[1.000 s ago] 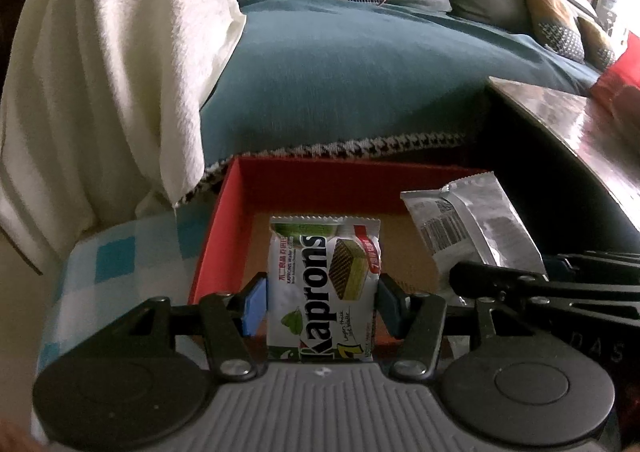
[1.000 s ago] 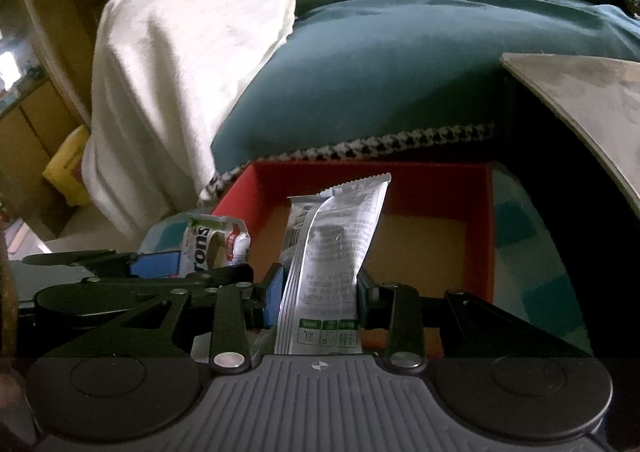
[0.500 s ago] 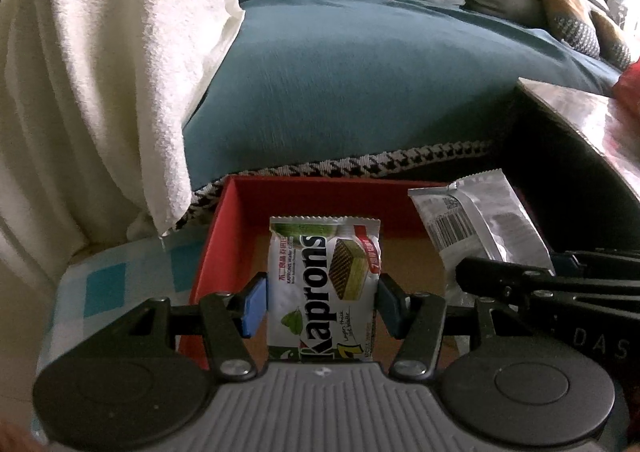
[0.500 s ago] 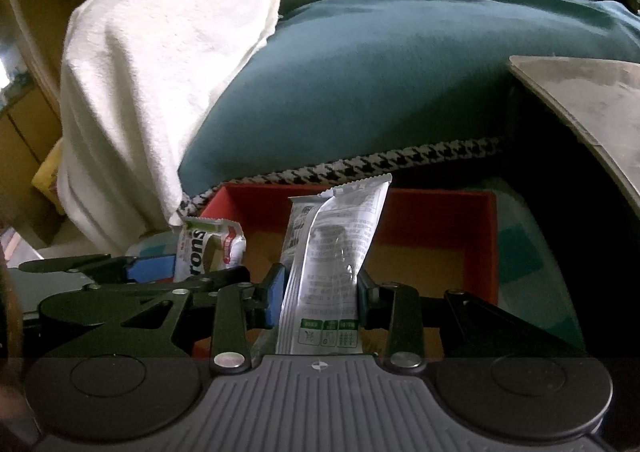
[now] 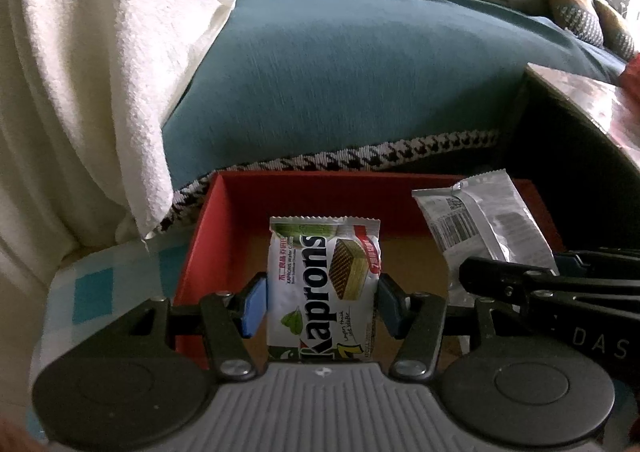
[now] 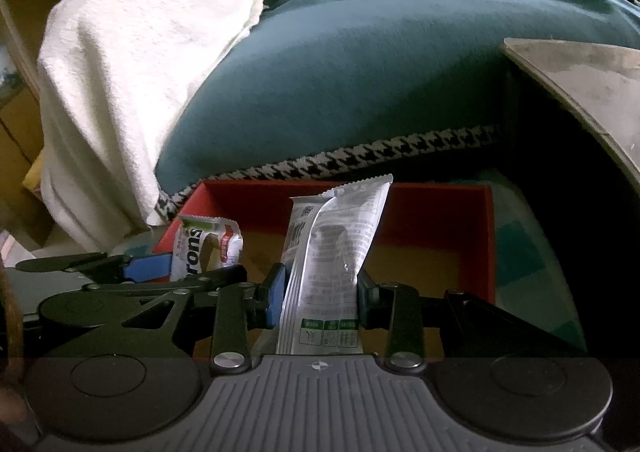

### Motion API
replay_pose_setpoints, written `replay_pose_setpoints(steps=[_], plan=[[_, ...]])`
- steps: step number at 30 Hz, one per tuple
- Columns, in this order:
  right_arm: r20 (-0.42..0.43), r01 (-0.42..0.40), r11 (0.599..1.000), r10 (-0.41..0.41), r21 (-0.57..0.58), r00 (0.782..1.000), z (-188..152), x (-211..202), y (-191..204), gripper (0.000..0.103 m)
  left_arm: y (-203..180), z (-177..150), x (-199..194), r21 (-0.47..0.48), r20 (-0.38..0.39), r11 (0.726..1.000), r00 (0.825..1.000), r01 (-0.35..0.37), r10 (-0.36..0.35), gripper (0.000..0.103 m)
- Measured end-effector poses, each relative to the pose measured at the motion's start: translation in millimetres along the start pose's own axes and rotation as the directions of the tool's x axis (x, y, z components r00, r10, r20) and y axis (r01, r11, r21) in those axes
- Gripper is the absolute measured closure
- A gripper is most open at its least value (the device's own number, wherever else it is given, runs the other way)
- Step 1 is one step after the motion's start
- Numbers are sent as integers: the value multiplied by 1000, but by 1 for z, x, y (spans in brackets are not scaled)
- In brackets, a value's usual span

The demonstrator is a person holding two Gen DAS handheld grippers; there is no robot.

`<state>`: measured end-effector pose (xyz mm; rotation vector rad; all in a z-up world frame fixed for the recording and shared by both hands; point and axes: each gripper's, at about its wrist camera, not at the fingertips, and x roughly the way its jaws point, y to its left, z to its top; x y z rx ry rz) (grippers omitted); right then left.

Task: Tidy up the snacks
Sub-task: 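Carry both held snacks over the red box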

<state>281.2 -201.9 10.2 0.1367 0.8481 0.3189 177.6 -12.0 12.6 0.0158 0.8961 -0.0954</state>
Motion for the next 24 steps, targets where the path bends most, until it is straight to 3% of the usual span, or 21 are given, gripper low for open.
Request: replay_pose_setpoints(steps=[24], plan=[[-124,44,999,-42,7,991,-16,36,-17,59,-8,-14,49,34,-114,999,993,-14,18,53]])
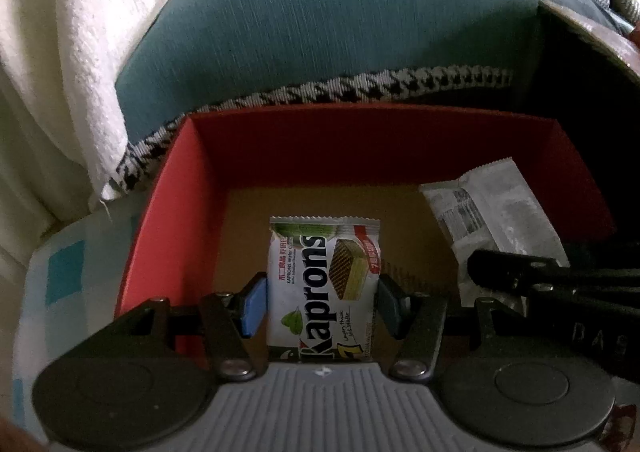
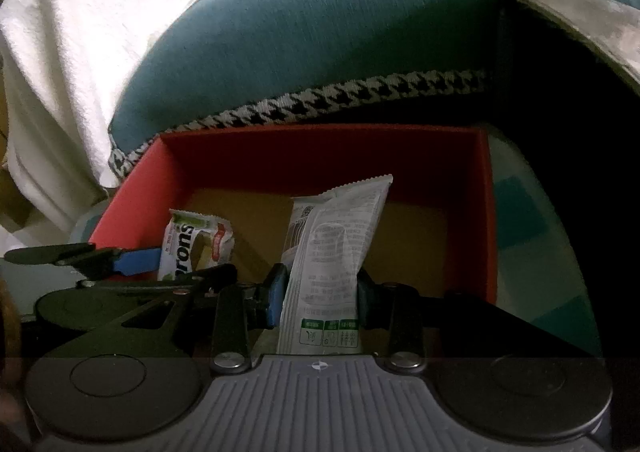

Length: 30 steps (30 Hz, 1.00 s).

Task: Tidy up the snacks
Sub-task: 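Carry both held snacks over the red box, then lower the snacks into the red box and open both grippers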

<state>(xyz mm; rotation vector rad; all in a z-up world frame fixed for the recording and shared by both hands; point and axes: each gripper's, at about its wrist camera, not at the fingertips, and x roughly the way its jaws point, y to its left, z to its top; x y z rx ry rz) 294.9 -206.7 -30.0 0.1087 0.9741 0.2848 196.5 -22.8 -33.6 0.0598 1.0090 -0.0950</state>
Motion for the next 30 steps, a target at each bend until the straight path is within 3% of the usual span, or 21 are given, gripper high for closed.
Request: replay_pose_setpoints(steps=[17,30], plan=[[-24,7,1000,-7,6,1000,-6,9,-2,56,-7,8,17,6,-35,1000,999,-6,7,52],[-8,19,999,-18,33,1000,-11,-2,-3,40,-2,10,-2,3,-5,1000,1000,-6,6,51]])
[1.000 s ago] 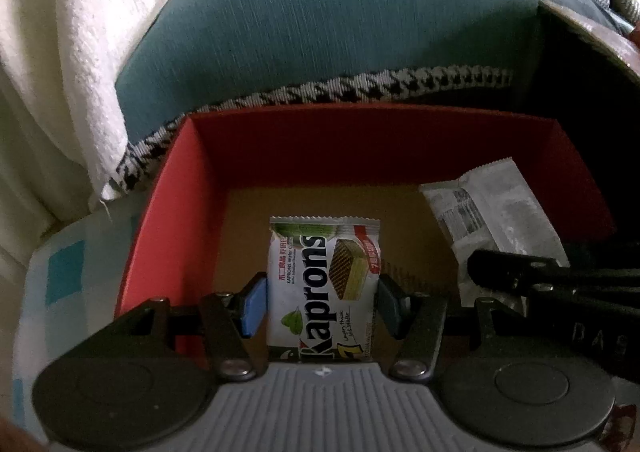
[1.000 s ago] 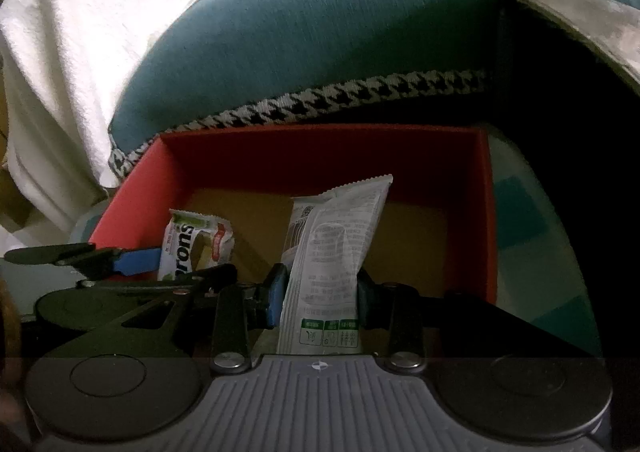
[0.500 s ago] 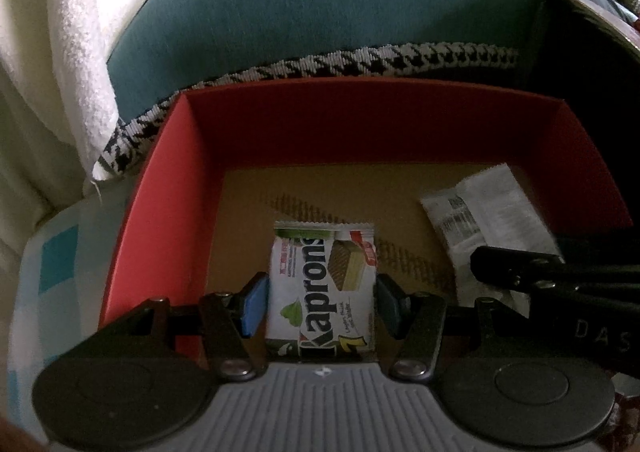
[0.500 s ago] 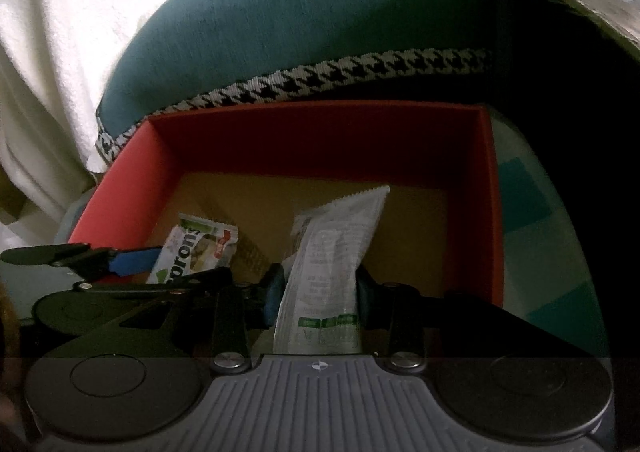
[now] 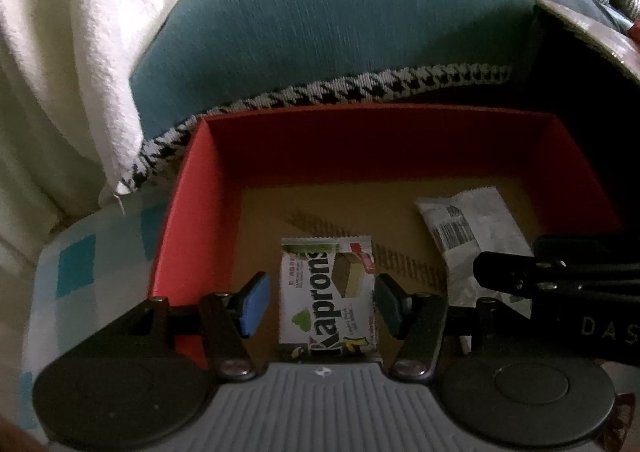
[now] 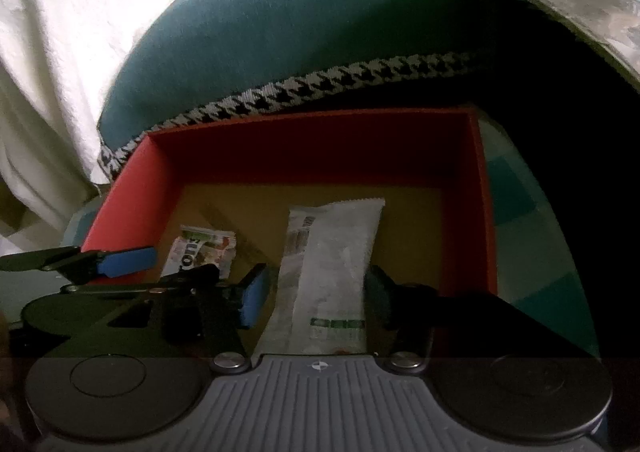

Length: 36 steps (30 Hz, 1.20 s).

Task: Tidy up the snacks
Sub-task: 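Lower the snacks into the red box and open both grippers, then withdraw both grippers from the box back toward the snack pile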

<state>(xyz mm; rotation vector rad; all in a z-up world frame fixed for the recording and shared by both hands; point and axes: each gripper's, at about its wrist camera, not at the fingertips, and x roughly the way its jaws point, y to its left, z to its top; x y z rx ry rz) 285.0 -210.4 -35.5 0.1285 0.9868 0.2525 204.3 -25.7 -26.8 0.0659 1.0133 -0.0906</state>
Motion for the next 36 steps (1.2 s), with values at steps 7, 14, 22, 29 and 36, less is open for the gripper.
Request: replay_pose_setpoints(steps=[7,14,22,29,36], plan=[[65,72,997,-70,-15,995,-9,-18,-1,12,6,-1,-20,-7,33,1000,999,12,-11,44],[77,92,996,-92,11,993,-15,-32,-7,12,2,-3,-38,1,57,999,998,40,-40,43],[155,54,998,-51,-12,987,-20,-68,10,10,10,-14,-64,-31,76,996,994,83,-80,43],[203,-17,1000,20,-14,979,-35,-101,22,10,15,-31,-84,-46,74,992,991,116,-113,42],[221,-91,996,83,24,972,-63,-126,28,6,18,-57,-102,-41,68,988,987,150,-147,42]])
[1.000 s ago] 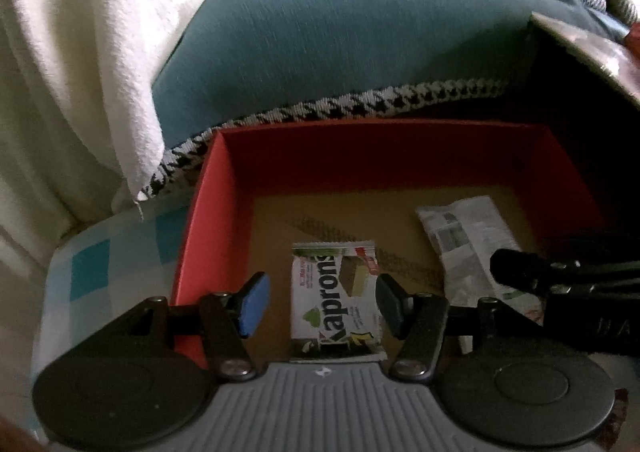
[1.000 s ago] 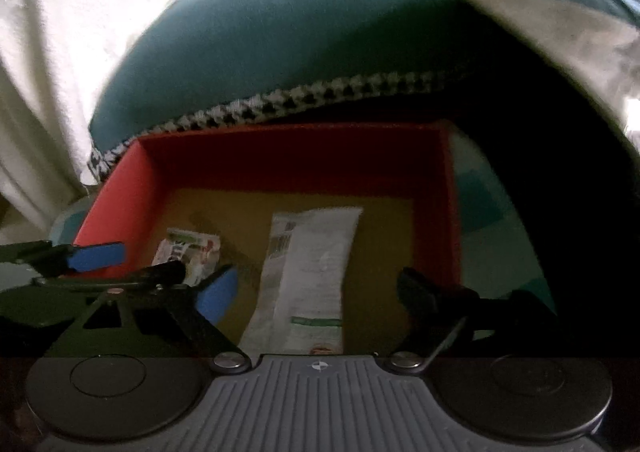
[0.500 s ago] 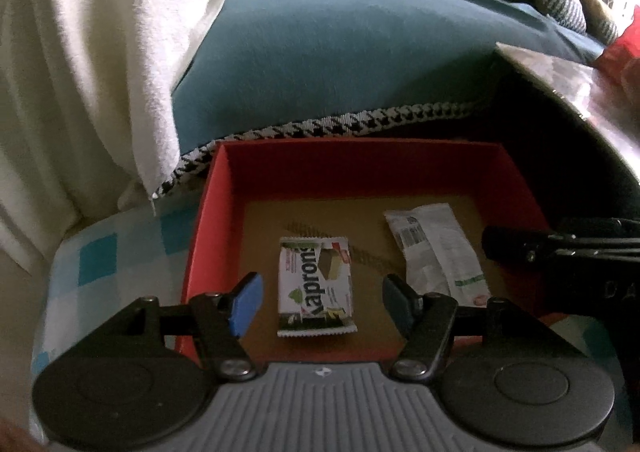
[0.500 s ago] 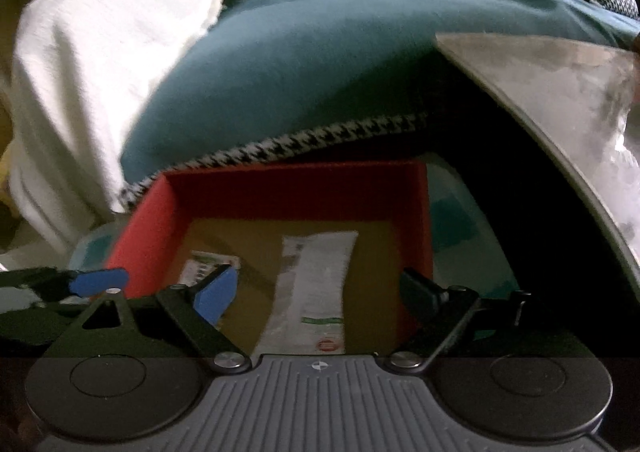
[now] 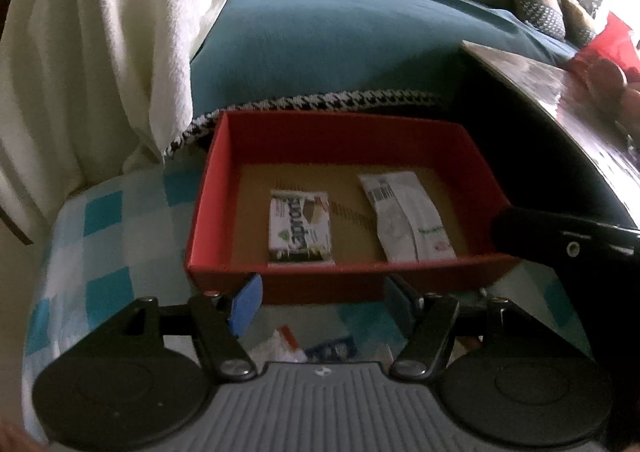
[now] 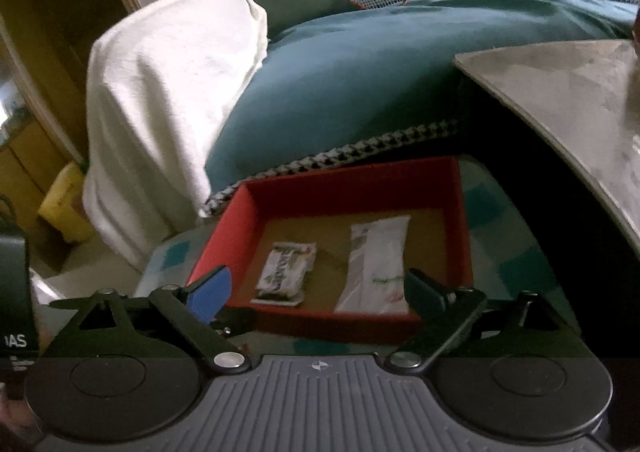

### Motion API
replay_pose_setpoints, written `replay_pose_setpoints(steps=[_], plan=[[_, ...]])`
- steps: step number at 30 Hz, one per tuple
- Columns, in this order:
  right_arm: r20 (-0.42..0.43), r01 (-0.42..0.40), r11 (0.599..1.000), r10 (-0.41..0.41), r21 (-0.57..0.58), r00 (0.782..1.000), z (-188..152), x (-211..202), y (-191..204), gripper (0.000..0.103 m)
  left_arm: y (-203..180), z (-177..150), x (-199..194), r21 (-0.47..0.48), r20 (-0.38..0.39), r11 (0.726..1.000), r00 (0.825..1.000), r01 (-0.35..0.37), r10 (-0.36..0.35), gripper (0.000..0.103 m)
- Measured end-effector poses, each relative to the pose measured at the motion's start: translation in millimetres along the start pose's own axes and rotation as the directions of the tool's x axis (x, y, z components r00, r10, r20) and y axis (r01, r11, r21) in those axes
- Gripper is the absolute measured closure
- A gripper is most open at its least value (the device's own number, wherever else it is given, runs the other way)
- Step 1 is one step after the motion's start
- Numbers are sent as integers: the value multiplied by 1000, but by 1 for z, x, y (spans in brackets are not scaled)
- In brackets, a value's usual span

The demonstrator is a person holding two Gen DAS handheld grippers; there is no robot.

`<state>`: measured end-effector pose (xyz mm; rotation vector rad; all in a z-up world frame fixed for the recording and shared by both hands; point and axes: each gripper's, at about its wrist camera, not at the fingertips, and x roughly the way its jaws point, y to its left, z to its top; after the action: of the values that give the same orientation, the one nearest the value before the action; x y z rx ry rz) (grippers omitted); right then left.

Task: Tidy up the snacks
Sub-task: 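Withdraw both grippers from the box back toward the snack pile, then grasp the red Trolli candy bag with the right gripper while the left grasps the red-white spicy strip pack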

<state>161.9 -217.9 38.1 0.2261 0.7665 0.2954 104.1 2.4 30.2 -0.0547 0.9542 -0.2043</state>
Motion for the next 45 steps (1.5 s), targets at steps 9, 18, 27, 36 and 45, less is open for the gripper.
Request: replay_pose_setpoints(steps=[9,18,27,36,45], plan=[[-72,0,1000,2,23,997,-38,-6,7,4,11,-45,-20,33,-32,999,999,2,-1,37],[-162,-18,999,13,-31,987,-78,-5,26,3,27,-83,-22,40,-130,999,991,-29,34,36],[-298,-54,989,10,-141,955,-123,8,57,3,56,-85,-35,-44,-102,995,991,-86,82,36],[-394,-106,974,19,-201,919,-153,32,94,3,77,-91,-42,-101,-101,991,992,-90,80,35],[-416,-92,967,-16,-236,909,-166,60,103,0,78,-91,-47,-107,-97,993,995,-47,37,34]])
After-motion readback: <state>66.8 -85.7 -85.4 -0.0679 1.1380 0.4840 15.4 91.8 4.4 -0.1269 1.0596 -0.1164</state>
